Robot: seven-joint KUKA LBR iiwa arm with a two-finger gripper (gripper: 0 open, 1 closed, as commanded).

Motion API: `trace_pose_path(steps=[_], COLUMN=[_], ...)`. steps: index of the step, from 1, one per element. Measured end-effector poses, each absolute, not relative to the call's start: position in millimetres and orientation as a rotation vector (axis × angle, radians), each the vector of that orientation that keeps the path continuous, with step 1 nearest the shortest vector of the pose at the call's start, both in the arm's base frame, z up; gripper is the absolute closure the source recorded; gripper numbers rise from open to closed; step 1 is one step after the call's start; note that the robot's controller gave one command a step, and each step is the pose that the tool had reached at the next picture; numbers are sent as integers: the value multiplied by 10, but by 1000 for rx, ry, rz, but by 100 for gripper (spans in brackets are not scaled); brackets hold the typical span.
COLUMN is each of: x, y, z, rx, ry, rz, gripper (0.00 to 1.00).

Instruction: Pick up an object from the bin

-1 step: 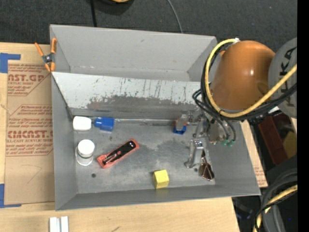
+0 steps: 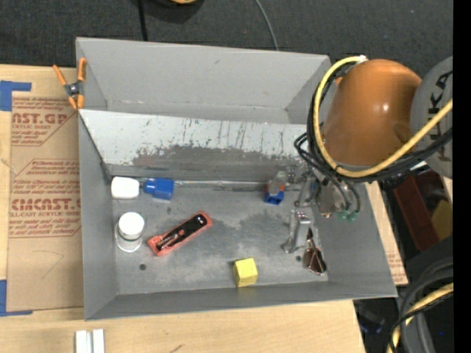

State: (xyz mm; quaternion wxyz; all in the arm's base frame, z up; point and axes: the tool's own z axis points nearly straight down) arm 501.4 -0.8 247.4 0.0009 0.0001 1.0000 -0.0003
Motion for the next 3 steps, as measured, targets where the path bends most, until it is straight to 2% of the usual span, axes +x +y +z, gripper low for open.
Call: trace_pose_path(steps=[1, 2, 3], x=[4948, 4924, 4989], y=[235, 803, 1003], z=[2094, 1999, 1680], rx=[-84, -137, -266], ry=[3135, 3141, 3119], rz=[-2, 0, 6], gripper=[0, 0, 0])
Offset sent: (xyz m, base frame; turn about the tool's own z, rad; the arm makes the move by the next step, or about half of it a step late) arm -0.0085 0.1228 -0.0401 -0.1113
